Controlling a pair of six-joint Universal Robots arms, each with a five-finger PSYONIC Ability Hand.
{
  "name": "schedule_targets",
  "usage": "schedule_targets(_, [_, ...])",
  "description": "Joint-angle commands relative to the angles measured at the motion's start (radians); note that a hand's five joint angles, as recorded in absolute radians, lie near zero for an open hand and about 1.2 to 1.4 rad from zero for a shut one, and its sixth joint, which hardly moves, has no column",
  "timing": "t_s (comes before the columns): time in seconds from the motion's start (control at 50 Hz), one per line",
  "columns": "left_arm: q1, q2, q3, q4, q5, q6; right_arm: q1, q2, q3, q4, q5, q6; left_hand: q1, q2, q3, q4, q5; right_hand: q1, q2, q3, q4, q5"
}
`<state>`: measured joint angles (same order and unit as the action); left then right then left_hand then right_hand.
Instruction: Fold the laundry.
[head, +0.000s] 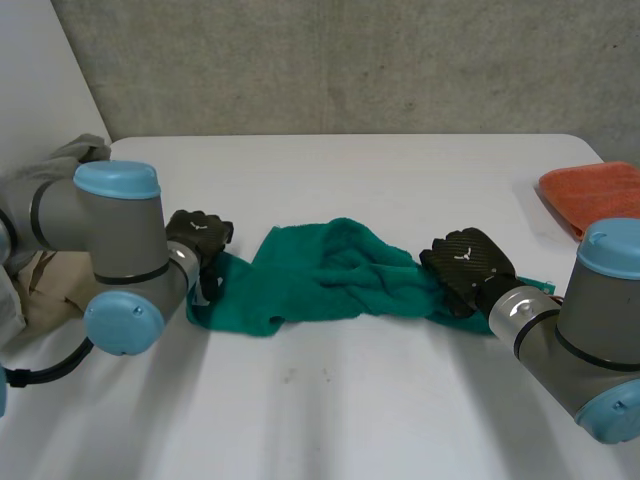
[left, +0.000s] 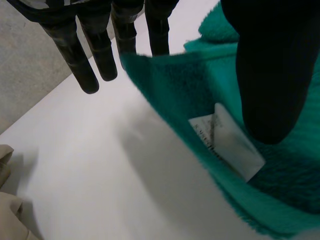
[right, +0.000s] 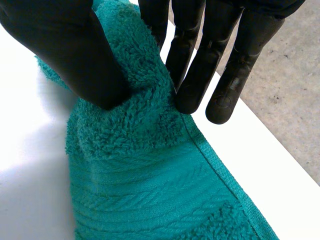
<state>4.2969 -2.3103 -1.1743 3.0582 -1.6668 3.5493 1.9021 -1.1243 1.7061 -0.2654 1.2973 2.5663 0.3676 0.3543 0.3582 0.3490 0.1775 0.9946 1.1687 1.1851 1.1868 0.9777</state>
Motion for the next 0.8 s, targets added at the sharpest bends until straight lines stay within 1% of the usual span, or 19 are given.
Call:
schedule_targets(0.02, [0.009,-0.064,0.044,0.037,0.001,0.036,0.000,0.000,-0.002,0.000,0.008,0.000,0.723,0.736,0.732,0.741,0.738,0.402,0.228,0.211,0.209,0.244])
schedule_targets(0.06, [0.007,-0.061,0.042,0.042,0.002,0.036,0.000,0.000,-0.006,0.000,0.011,-0.001,0.957,0.971,0.967,0.976,0.973,0.402,0.228,0.211,0.209,0.244])
schedule_targets(0.08, [0.003,-0.054,0.041,0.045,0.002,0.033,0.000,-0.002,-0.008,0.002,0.013,-0.001,1.028,1.041,1.037,1.047,1.044,0.402,0.228,0.211,0.209,0.244])
schedule_targets(0.14, [-0.006,-0.038,0.033,0.053,0.001,0.026,-0.002,-0.005,-0.019,0.014,0.010,0.005,1.029,1.042,1.038,1.047,1.044,0.402,0.228,0.211,0.209,0.244])
schedule_targets(0.18, [-0.011,-0.014,0.025,0.057,-0.001,0.023,0.000,-0.020,-0.031,0.057,0.010,0.002,1.029,1.042,1.038,1.047,1.044,0.402,0.228,0.211,0.209,0.244])
schedule_targets(0.2, [-0.014,0.006,0.021,0.062,-0.002,0.023,0.000,-0.028,-0.040,0.084,0.008,0.000,1.029,1.042,1.038,1.047,1.044,0.402,0.228,0.211,0.209,0.244])
schedule_targets(0.22, [-0.019,0.061,0.001,0.073,-0.002,0.022,0.000,-0.037,-0.051,0.118,0.008,0.000,1.029,1.042,1.038,1.047,1.044,0.402,0.228,0.211,0.209,0.244])
schedule_targets(0.24, [-0.019,0.092,-0.011,0.082,-0.002,0.022,0.000,-0.054,-0.080,0.203,0.005,-0.001,1.029,1.042,1.038,1.047,1.044,0.402,0.228,0.211,0.209,0.244])
schedule_targets(0.28, [-0.019,0.149,-0.042,0.108,-0.002,0.020,0.000,-0.064,-0.114,0.299,-0.001,-0.005,1.029,1.042,1.038,1.047,1.044,0.402,0.228,0.211,0.209,0.244])
schedule_targets(0.34, [-0.020,0.273,-0.112,0.186,-0.001,0.017,-0.003,-0.064,-0.184,0.466,-0.007,-0.023,1.029,1.042,1.038,1.047,1.044,0.402,0.228,0.211,0.209,0.244])
schedule_targets(0.42, [-0.020,0.386,-0.191,0.221,0.001,0.019,-0.029,-0.069,-0.207,0.486,-0.007,-0.040,1.029,1.042,1.038,1.047,1.044,0.402,0.228,0.211,0.209,0.244])
schedule_targets(0.48, [-0.022,0.448,-0.249,0.220,0.002,0.019,-0.044,-0.074,-0.217,0.503,-0.001,-0.064,1.029,1.042,1.038,1.047,1.044,0.402,0.228,0.211,0.209,0.244])
schedule_targets(0.56, [-0.022,0.524,-0.338,0.211,0.002,0.025,-0.060,-0.133,-0.212,0.560,0.002,-0.153,1.029,1.042,1.038,1.047,1.044,0.402,0.228,0.211,0.209,0.244])
schedule_targets(0.62, [-0.019,0.574,-0.409,0.202,0.007,0.029,-0.095,-0.181,-0.200,0.638,0.002,-0.245,1.029,1.042,1.038,1.047,1.044,0.402,0.228,0.211,0.209,0.244])
schedule_targets(0.66, [-0.020,0.583,-0.439,0.195,0.016,0.029,-0.132,-0.196,-0.187,0.699,0.005,-0.316,1.029,1.042,1.038,1.047,1.044,0.402,0.228,0.211,0.209,0.244])
schedule_targets(0.72, [-0.020,0.582,-0.492,0.186,0.045,0.029,-0.144,-0.195,-0.174,0.750,-0.001,-0.373,1.029,1.042,1.038,1.047,1.044,0.402,0.228,0.211,0.209,0.244])
schedule_targets(0.8, [-0.023,0.542,-0.533,0.197,0.065,0.031,-0.143,-0.172,-0.175,0.727,-0.001,-0.376,1.029,1.042,1.038,1.047,1.044,0.402,0.228,0.211,0.209,0.244])
